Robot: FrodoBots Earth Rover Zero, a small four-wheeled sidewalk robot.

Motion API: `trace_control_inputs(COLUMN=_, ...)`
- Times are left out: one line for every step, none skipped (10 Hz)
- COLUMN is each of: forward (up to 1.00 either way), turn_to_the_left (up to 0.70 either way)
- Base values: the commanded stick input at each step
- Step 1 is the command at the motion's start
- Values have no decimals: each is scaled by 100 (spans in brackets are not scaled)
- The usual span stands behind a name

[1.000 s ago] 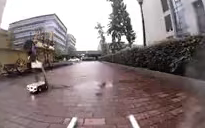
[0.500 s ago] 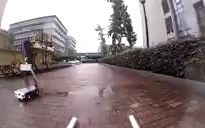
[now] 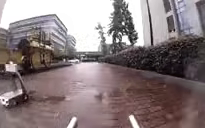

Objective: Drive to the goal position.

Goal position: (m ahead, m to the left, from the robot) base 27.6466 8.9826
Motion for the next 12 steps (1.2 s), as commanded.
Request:
trace_control_inputs(forward=70, turn_to_the_left=0)
trace_control_inputs(forward=70, turn_to_the_left=0)
trace_control_inputs(forward=70, turn_to_the_left=0)
trace_control_inputs(forward=70, turn_to_the_left=0)
trace_control_inputs(forward=70, turn_to_the_left=0)
trace_control_inputs(forward=70, turn_to_the_left=0)
trace_control_inputs(forward=70, turn_to_the_left=0)
trace_control_inputs(forward=70, turn_to_the_left=0)
trace_control_inputs(forward=70, turn_to_the_left=0)
trace_control_inputs(forward=70, turn_to_the_left=0)
trace_control_inputs(forward=70, turn_to_the_left=0)
trace_control_inputs(forward=70, turn_to_the_left=0)
